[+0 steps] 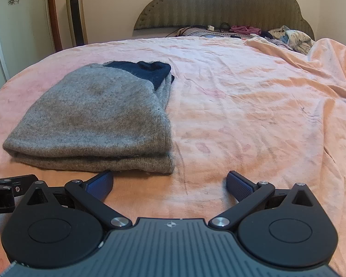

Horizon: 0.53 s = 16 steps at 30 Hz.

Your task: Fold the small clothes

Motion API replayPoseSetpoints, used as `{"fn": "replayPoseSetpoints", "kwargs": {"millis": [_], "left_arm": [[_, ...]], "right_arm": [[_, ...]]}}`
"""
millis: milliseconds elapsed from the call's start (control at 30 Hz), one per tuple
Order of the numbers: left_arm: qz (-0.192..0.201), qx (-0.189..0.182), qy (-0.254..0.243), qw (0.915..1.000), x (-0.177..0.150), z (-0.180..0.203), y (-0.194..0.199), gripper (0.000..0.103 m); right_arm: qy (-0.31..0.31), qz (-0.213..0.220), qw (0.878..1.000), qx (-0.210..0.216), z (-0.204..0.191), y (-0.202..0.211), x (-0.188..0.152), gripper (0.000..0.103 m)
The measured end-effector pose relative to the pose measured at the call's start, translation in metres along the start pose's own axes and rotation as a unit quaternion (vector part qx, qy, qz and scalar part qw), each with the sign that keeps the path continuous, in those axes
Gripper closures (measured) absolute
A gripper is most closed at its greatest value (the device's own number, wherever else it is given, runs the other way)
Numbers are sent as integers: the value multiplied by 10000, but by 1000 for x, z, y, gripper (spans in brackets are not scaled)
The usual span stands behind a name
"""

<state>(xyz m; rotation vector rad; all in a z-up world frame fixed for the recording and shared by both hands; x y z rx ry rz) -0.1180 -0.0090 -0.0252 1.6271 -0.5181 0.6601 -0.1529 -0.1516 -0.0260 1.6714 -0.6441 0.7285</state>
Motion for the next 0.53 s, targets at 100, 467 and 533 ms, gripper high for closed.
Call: {"fn": "replayPoseSetpoints", "kwargs": {"millis": [100,467,533], "left_arm": [[-46,-45,65,10000,0,-2,2,0],[239,105,372,9990,2,-17,12,0],[273,75,412,9988,7,-23,13,0]], "right_arm": [[-103,54,9999,48,3,4,4,0],[52,-87,9999,81,1,0,0,0],[31,-81,9999,80,3,0,2,0]]}}
Point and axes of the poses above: each gripper's, at about its wrist camera, not at the fingertips, and y roughly against the way its jaws point, z to its right, x to its top, the point moved 6 cm from there along -y, roughly the way its jaws point, and after that the axes turned 10 degrees about x, right-handed, at the moved point
